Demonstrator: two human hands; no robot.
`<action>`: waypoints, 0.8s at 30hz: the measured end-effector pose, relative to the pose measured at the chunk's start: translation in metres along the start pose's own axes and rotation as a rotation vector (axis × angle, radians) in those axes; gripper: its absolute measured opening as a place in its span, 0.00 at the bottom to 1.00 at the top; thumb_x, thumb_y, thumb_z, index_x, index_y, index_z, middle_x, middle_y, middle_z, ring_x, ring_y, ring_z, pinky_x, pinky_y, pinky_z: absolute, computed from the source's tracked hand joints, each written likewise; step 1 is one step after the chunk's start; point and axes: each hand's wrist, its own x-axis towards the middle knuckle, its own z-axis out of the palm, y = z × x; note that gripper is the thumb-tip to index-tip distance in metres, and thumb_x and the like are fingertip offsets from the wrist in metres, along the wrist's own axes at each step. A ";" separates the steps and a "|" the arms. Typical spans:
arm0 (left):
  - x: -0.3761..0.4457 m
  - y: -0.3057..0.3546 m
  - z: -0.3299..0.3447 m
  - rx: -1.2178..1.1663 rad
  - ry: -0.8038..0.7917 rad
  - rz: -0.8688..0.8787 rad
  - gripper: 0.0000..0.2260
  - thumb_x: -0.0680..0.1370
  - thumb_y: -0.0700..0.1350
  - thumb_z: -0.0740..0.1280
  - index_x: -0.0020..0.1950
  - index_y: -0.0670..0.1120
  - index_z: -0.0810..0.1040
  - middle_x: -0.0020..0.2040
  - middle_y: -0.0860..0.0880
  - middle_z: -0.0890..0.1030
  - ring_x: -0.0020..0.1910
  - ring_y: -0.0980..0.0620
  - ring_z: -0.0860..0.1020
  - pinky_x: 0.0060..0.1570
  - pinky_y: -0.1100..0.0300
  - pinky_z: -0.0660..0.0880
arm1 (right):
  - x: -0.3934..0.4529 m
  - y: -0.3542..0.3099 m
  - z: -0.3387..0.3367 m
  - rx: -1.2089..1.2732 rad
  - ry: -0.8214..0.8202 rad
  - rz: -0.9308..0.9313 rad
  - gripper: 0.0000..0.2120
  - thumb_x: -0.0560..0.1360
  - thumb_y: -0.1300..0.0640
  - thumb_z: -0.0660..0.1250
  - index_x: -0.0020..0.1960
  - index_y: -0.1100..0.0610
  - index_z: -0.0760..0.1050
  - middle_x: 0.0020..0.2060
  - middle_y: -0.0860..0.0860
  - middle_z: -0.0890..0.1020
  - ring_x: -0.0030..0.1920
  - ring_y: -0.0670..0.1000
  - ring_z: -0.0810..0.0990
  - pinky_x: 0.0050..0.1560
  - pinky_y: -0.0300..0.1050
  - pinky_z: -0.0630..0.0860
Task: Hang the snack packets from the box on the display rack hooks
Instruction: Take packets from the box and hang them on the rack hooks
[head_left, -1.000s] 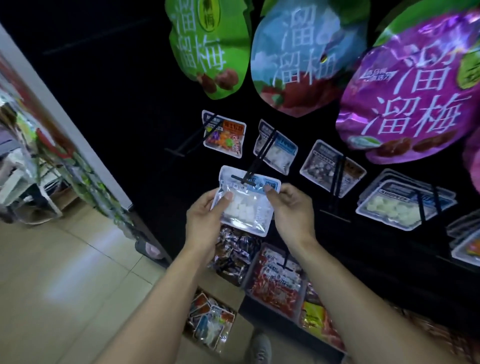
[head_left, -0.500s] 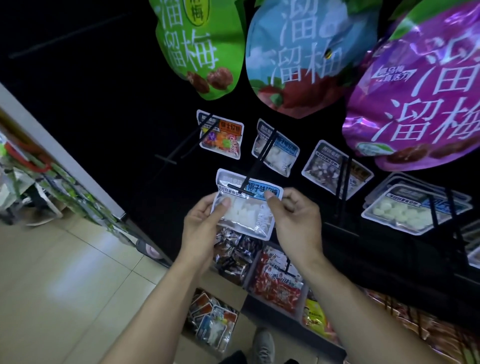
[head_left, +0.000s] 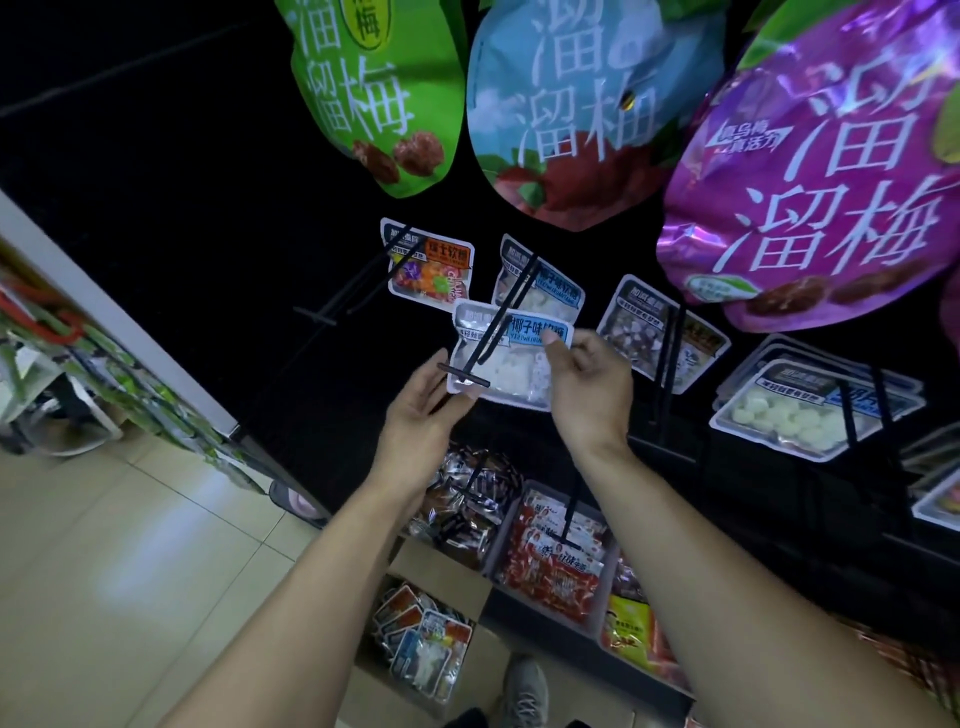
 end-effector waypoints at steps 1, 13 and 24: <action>0.005 0.002 0.003 0.030 -0.024 -0.002 0.23 0.79 0.43 0.73 0.72 0.57 0.74 0.66 0.62 0.80 0.68 0.63 0.75 0.71 0.60 0.70 | 0.007 0.003 0.002 0.001 0.013 -0.002 0.20 0.81 0.47 0.68 0.40 0.61 0.70 0.28 0.61 0.67 0.28 0.53 0.62 0.34 0.46 0.62; 0.034 0.025 0.021 0.281 -0.110 0.009 0.26 0.80 0.41 0.71 0.78 0.49 0.69 0.65 0.64 0.76 0.60 0.73 0.74 0.61 0.74 0.71 | 0.066 0.025 0.011 -0.101 0.166 -0.099 0.17 0.80 0.46 0.68 0.35 0.49 0.69 0.25 0.44 0.72 0.26 0.44 0.68 0.30 0.42 0.61; 0.011 -0.005 -0.005 0.287 0.005 -0.114 0.23 0.79 0.41 0.72 0.73 0.50 0.72 0.73 0.51 0.73 0.75 0.50 0.70 0.76 0.51 0.67 | 0.076 0.047 0.012 0.007 0.207 -0.097 0.13 0.78 0.51 0.71 0.54 0.61 0.80 0.46 0.53 0.85 0.45 0.47 0.84 0.46 0.42 0.80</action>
